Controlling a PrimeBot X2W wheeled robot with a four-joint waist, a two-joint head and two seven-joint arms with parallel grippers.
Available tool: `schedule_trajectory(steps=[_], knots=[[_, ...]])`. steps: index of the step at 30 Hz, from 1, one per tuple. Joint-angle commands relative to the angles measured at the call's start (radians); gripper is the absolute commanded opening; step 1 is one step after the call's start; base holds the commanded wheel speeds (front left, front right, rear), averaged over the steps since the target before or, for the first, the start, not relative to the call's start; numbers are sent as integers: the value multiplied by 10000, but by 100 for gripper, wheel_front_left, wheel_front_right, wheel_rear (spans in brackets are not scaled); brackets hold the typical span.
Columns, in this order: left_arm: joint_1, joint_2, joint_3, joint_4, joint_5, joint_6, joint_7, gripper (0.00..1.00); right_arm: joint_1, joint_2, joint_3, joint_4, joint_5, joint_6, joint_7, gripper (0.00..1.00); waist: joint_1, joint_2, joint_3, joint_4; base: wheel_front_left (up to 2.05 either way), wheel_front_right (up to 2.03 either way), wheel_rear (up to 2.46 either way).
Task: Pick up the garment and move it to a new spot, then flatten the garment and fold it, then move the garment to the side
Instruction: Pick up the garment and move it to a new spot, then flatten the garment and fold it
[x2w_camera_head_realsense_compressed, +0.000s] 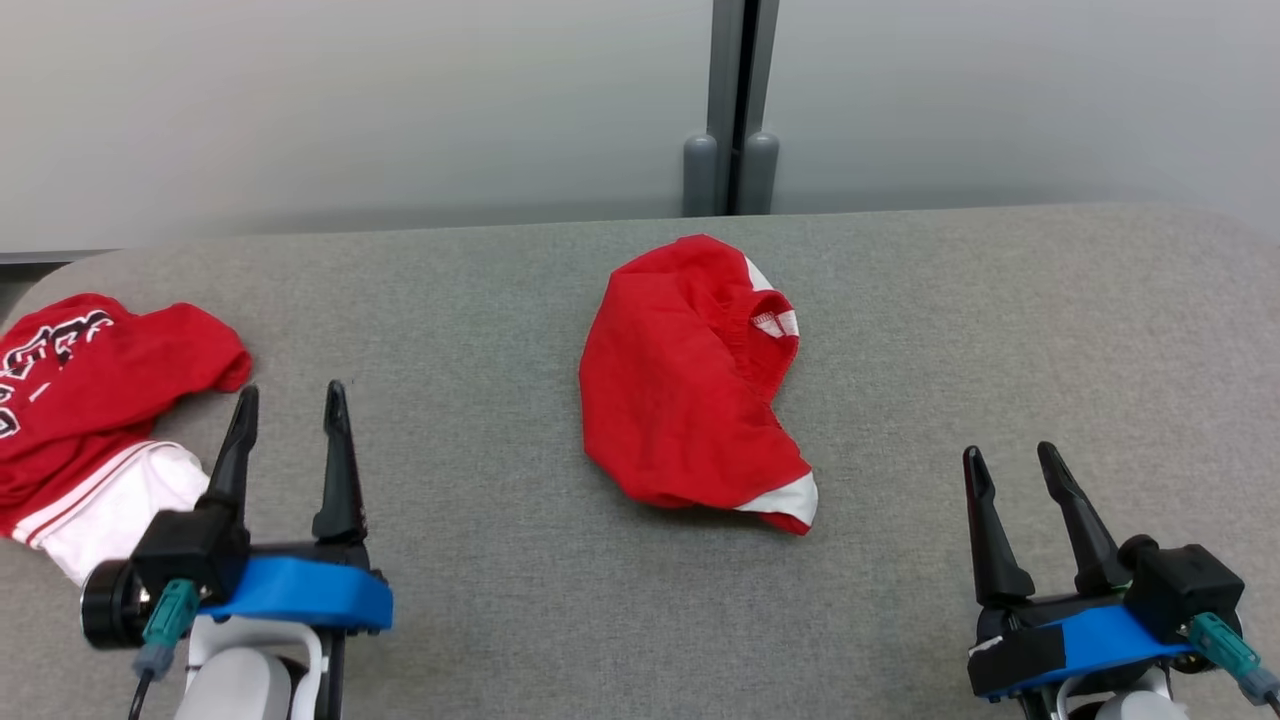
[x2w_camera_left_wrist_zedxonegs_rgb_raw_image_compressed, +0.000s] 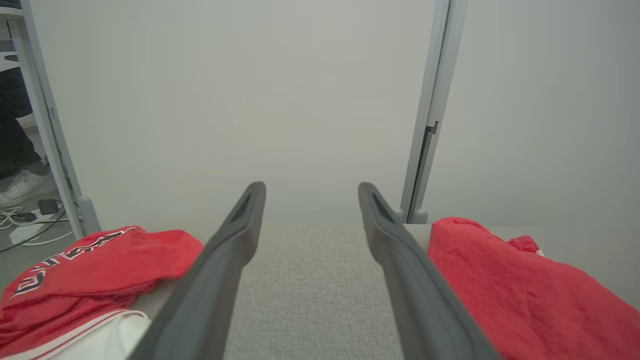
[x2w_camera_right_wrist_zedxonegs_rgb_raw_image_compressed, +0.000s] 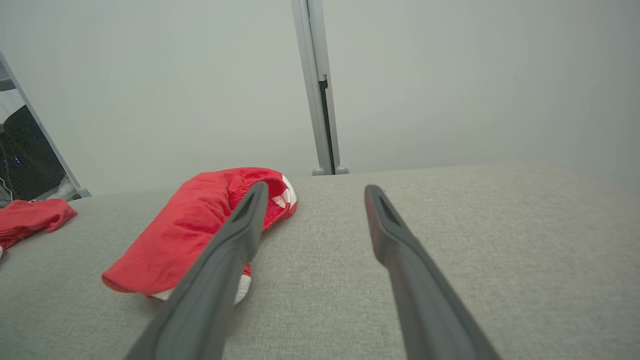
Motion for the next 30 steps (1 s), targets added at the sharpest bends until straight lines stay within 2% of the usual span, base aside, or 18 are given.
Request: schedule_trajectory(steps=[1,16,30], knots=[[211,-15,133,-106,110,-53,-47,100,90,-50,-19,18,-53,5,-34,100,0,0,-50,48,0,0,0],[1744,-501,1001,-438,642,-519,-48,100,413,-48,-19,310,-144,5,-34,100,0,0,-369,244,0,0,0],[1705,-760,1379,-218,1035,-828,-49,100,326,-48,-39,631,-133,5,-34,100,0,0,-435,289,0,0,0]])
